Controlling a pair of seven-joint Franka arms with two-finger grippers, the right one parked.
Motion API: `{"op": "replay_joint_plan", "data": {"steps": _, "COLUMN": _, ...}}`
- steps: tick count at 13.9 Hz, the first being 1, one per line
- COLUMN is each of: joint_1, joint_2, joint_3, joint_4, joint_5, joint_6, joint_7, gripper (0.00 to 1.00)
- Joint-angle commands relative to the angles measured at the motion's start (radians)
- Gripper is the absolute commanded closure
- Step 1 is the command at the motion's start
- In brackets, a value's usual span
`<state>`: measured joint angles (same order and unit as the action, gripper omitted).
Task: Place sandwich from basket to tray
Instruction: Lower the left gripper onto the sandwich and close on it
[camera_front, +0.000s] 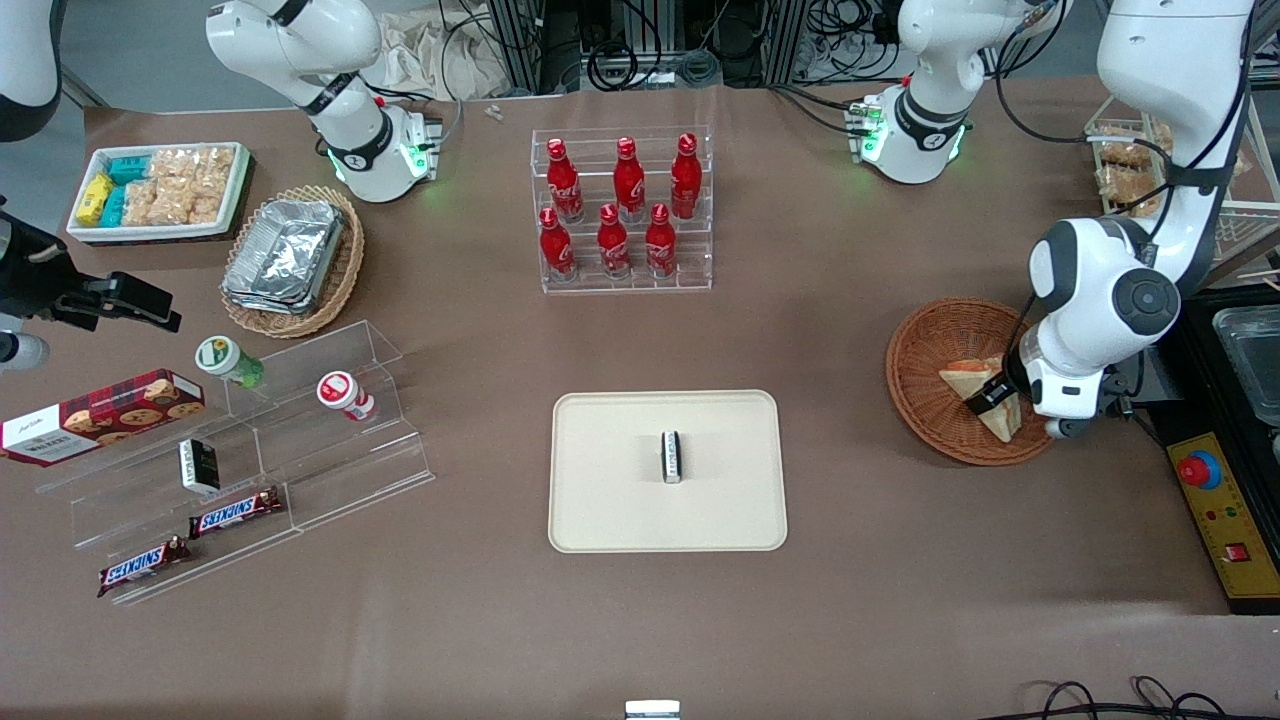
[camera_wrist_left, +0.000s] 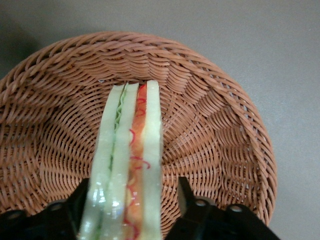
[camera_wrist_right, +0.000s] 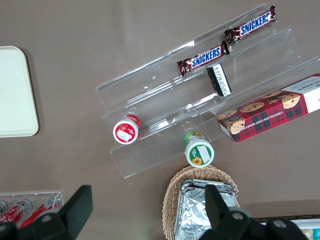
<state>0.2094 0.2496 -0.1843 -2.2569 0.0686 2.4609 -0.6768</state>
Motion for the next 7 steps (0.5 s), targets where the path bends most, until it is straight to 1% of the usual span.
{"op": "replay_joint_plan", "data": {"steps": 1, "joint_1": 0.005, "joint_2": -0.012, "joint_3": -0.007, "joint_4": -0.018, "joint_5": 0.02, "joint_6": 0.029, "joint_7": -0.009, "gripper": 1.0}}
{"op": "replay_joint_plan", "data": {"steps": 3, "joint_1": -0.001, "joint_2": -0.026, "joint_3": -0.01, "joint_4": -0.015, "joint_5": 0.022, "joint_6": 0.009, "joint_7": -0.009, "gripper": 1.0}}
{"op": "replay_joint_plan", "data": {"steps": 4, "joint_1": -0.002, "joint_2": -0.044, "joint_3": -0.014, "joint_4": 0.0, "joint_5": 0.02, "joint_6": -0.043, "joint_7": -0.01, "gripper": 1.0}}
{"op": "replay_joint_plan", "data": {"steps": 5, "joint_1": -0.002, "joint_2": -0.062, "joint_3": -0.017, "joint_4": 0.054, "joint_5": 0.02, "joint_6": -0.141, "joint_7": -0.009, "gripper": 1.0}}
{"op": "replay_joint_plan", "data": {"steps": 7, "joint_1": -0.005, "joint_2": -0.098, "joint_3": -0.023, "joint_4": 0.205, "joint_5": 0.01, "joint_6": -0.427, "joint_7": 0.028, "gripper": 1.0}}
